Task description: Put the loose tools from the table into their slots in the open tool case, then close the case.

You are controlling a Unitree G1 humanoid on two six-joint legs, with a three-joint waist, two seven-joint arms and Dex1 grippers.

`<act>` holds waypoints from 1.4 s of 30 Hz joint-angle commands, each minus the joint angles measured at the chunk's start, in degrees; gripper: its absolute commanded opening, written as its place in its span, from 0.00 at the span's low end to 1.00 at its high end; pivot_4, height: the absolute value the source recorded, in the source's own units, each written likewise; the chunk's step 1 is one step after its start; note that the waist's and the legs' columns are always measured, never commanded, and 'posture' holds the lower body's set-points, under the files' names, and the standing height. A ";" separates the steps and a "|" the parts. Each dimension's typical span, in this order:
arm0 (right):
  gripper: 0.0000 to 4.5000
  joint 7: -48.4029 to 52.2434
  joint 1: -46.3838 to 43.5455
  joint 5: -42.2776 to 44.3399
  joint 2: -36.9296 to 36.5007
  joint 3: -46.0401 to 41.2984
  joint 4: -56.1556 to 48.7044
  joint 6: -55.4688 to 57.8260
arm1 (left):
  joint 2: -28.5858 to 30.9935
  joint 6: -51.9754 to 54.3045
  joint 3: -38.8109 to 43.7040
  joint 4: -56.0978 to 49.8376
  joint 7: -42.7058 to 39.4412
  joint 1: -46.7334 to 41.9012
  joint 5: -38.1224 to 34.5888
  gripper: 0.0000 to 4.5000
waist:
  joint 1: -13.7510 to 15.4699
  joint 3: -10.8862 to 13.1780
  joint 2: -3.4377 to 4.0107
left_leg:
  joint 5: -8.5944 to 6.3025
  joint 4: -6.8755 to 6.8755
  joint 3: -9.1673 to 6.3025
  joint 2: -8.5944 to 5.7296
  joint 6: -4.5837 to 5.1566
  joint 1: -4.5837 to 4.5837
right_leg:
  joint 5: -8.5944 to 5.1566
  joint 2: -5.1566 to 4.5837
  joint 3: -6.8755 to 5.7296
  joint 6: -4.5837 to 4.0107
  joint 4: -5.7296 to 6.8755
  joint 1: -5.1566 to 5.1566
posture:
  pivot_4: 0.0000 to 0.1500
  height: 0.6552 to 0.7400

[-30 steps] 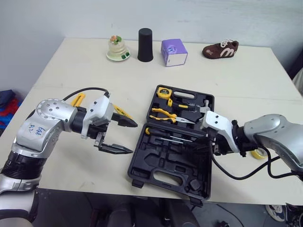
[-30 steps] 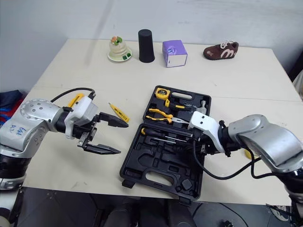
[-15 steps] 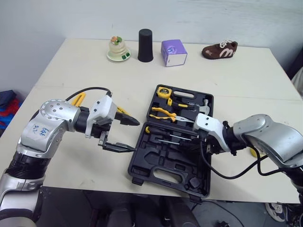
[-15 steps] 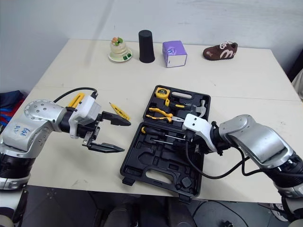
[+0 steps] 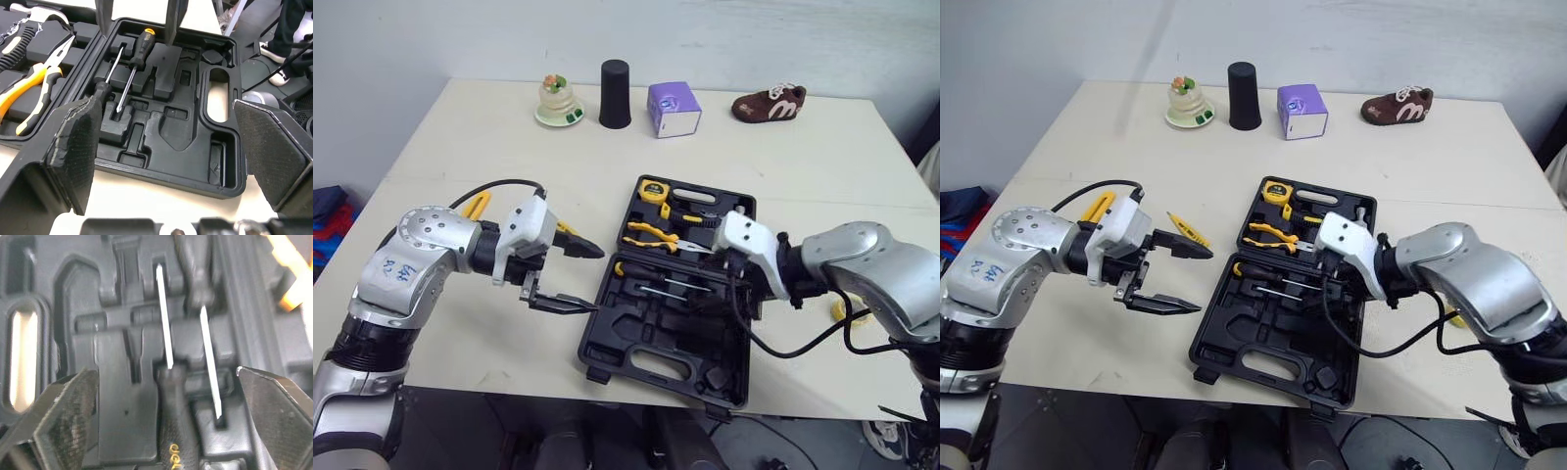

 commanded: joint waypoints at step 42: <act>0.00 -11.27 24.38 -9.87 15.35 -5.36 6.79 -26.46 | -2.35 -0.66 1.19 -0.11 2.33 1.21 0.35 1.00 | 0.76 -0.65 -0.94 | -0.42 -0.14 -0.31 -0.03 0.37 1.97 | 0.09 -0.20 -0.30 -0.15 -0.48 2.30 | 1.00 0.98</act>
